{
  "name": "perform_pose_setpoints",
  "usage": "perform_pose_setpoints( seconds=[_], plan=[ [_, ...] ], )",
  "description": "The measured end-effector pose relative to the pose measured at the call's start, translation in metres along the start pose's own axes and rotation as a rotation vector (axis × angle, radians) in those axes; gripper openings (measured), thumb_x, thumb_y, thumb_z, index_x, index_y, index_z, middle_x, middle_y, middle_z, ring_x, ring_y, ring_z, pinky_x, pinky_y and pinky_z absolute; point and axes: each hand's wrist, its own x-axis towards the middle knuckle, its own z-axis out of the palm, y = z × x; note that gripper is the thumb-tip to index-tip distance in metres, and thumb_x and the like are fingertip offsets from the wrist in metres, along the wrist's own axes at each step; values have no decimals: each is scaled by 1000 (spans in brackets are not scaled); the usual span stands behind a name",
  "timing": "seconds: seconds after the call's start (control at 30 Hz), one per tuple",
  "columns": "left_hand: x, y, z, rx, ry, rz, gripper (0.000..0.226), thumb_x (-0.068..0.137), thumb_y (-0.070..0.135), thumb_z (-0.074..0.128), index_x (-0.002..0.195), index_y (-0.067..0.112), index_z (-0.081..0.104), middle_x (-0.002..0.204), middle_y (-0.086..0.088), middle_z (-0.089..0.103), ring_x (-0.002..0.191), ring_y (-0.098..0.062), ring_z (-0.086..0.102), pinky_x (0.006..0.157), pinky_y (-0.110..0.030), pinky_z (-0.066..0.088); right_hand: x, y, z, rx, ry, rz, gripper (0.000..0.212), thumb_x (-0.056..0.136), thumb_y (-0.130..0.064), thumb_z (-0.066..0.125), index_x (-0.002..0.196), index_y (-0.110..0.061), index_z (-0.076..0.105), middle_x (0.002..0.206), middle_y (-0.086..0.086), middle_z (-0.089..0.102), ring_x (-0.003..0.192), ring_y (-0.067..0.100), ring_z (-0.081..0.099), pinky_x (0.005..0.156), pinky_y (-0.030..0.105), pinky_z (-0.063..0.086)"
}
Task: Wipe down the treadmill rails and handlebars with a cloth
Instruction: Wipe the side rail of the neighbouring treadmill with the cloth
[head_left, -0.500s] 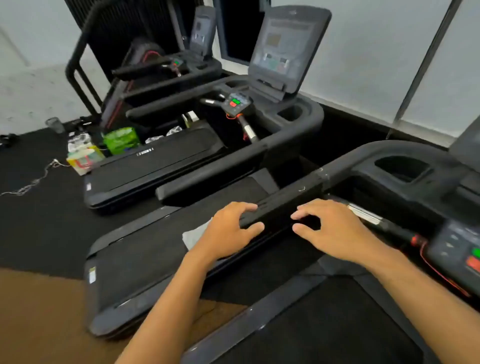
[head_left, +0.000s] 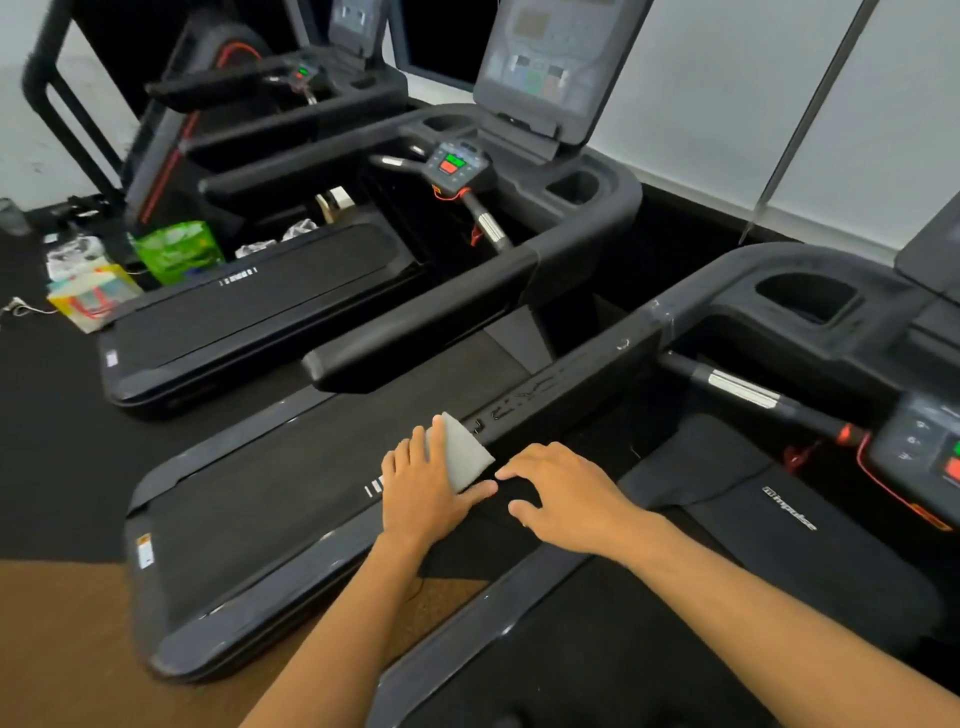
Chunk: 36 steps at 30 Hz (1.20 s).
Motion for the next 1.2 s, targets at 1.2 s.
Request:
perform_pose_setpoints(
  seconds=[1.2],
  plan=[
    [106, 161, 41, -160, 267, -384, 50, 105, 44, 36, 131, 11, 64, 113, -7, 70, 106, -29, 61, 107, -48, 40, 59, 152, -43, 118, 132, 116, 49, 96, -35, 60, 144, -33, 51, 161, -14, 30, 139, 13, 36, 111, 34, 38]
  ],
)
